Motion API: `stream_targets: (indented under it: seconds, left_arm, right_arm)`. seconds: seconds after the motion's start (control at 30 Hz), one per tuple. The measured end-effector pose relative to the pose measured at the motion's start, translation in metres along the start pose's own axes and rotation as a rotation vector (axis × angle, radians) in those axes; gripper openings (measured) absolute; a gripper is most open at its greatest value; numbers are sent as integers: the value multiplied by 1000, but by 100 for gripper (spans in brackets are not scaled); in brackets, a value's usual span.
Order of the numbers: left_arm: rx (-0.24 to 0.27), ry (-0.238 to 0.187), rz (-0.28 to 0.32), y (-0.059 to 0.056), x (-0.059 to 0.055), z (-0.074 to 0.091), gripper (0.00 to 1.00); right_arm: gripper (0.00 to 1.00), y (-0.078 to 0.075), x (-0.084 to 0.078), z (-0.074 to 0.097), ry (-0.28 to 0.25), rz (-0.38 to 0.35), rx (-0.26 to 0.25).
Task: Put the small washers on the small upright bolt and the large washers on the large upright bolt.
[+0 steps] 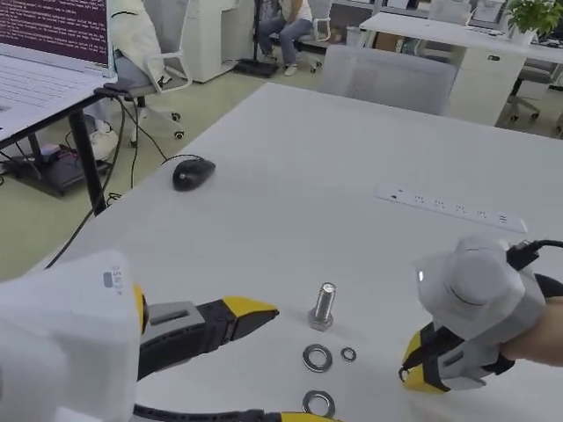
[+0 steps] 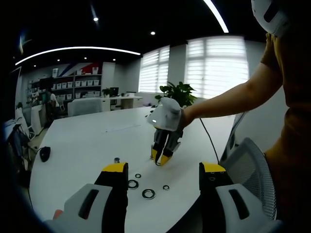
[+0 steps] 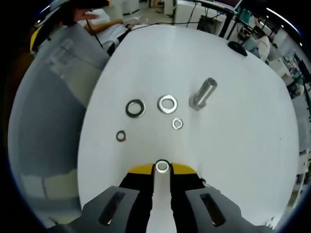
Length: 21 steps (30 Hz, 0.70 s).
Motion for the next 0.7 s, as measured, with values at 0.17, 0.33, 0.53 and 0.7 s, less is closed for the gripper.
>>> stream_targets:
  seconds: [0.17, 0.33, 0.53, 0.7]
  left_arm:
    - [-10, 3, -5, -1, 1, -3, 58]
    - [-20, 5, -9, -2, 2, -5, 58]
    - [-21, 8, -10, -1, 2, -5, 58]
    - [-26, 17, -14, -2, 2, -7, 58]
  right_arm:
    - [12, -11, -19, 11, 13, -34, -33]
    - [12, -23, -28, 22, 10, -67, -60]
    - [12, -35, -34, 34, 17, -85, -92]
    - [12, -46, -30, 41, 18, -79, -112]
Point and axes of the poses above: the centre of the closed fingertips' face, and the gripper's own axes: z roughly backward along the fingers, y roughly to its left, x roughly out of its top, the point moved 3 cm from there along z, roughly backward along the fingers, and after that the axes turned 9 degrees about y, right-handed, at the moved point
